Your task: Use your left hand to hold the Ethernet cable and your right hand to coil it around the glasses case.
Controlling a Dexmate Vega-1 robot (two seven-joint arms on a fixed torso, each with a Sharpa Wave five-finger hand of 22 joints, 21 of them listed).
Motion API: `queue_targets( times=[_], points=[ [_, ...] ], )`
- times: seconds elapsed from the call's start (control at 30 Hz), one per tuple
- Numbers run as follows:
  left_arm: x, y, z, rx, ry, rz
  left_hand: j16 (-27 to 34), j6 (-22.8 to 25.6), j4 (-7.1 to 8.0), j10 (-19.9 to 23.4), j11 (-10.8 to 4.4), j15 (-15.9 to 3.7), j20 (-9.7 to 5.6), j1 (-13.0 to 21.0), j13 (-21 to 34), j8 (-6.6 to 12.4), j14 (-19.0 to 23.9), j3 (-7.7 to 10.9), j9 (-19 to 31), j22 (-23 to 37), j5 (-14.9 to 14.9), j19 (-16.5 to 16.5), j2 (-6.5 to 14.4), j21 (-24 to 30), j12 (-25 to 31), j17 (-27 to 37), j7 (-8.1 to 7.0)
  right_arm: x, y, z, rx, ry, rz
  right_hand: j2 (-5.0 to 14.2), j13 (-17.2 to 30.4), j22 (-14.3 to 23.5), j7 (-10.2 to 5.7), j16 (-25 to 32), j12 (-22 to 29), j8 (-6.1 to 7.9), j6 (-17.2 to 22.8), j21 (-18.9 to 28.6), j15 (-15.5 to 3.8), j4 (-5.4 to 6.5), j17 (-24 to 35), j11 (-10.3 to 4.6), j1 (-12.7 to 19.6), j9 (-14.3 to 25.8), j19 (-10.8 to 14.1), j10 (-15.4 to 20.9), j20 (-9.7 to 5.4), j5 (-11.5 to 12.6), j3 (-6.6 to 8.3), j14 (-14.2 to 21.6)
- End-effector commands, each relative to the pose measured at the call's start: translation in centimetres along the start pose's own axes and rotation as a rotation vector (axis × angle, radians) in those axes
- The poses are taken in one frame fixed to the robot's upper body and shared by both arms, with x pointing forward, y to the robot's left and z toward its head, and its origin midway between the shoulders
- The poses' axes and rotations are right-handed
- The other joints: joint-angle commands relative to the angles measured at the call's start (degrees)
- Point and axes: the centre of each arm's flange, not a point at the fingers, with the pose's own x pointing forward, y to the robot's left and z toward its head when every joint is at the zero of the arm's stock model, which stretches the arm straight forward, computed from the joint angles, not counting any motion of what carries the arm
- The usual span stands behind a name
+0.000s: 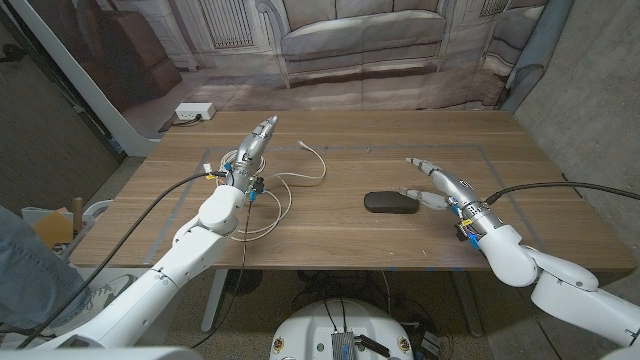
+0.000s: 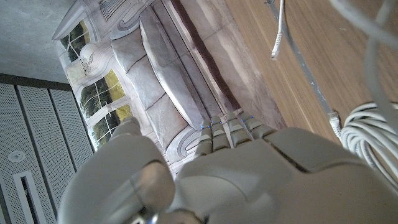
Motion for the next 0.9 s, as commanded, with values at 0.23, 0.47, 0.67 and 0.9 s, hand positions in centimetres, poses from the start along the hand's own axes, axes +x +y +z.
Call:
queue_targets(
  times=[0.23, 0.47, 0.67, 0.9],
  points=[
    [0.0, -0.6, -0.2, -0.007, 0.004, -0.011, 0.01, -0.32, -0.17, -0.03, -0.02, 0.17, 0.21, 0.2, 0.09, 0.05, -0.33, 0.06, 0.26, 0.14, -0.2, -0.51, 0.15, -0.13, -0.05, 0.19, 0.33, 0.9, 0.9, 0.3, -0.085, 0.047, 0.103, -0.96, 0.11, 0.36, -1.18, 0.21, 0.08, 0.65, 1.18, -0.07, 0.76, 0.52, 0.21, -0.88, 0.75, -0.02, -0.75, -0.45, -1.8, 0.02, 0.24, -0.76],
    [-0.1, -0.6, -0.2, -0.008, 0.004, -0.012, 0.04, -0.23, -0.17, -0.05, 0.04, 0.21, 0.34, 0.23, 0.09, 0.13, -0.35, 0.02, 0.27, 0.14, -0.26, -0.65, 0.19, -0.18, -0.05, 0.19, 0.49, 1.4, 1.4, 0.3, -0.094, 0.054, 0.14, -0.89, 0.1, 0.38, -2.18, 0.4, 0.22, 0.56, 0.84, -0.03, 0.89, 0.57, 0.24, -1.52, 1.17, -0.03, -0.78, -0.33, -1.55, 0.07, 0.48, -0.53],
    [-0.5, -0.5, -0.6, -0.013, 0.01, -0.005, 0.03, -0.29, -0.17, -0.26, 0.26, 0.23, 0.32, 0.25, 0.09, 0.13, -0.48, -0.02, 0.27, 0.14, -0.32, -0.66, 0.22, -0.17, -0.12, 0.19, 0.67, 2.0, 1.7, 0.2, -0.114, 0.079, 0.207, -1.04, 0.09, 0.39, -1.59, 0.46, 0.46, 0.61, 0.8, -0.03, 1.47, 0.74, 0.28, -1.86, 1.18, -0.04, -0.94, 0.11, -1.05, -0.01, 0.5, -0.56],
    [-0.8, -0.5, -0.9, -0.018, 0.02, -0.004, 0.04, -0.16, -0.17, -0.31, 0.13, 0.3, 0.28, 0.27, 0.1, 0.21, -0.57, -0.08, 0.27, 0.14, -0.39, -0.66, 0.25, -0.16, -0.12, 0.19, 0.75, 2.3, 1.9, 0.2, -0.129, 0.107, 0.262, -1.19, 0.08, 0.4, -1.36, 0.76, 0.83, 0.96, 1.68, 0.1, 1.63, 0.94, 0.33, -1.59, 1.11, -0.05, -0.76, 0.96, -0.77, -0.05, 0.52, 0.07]
  ],
)
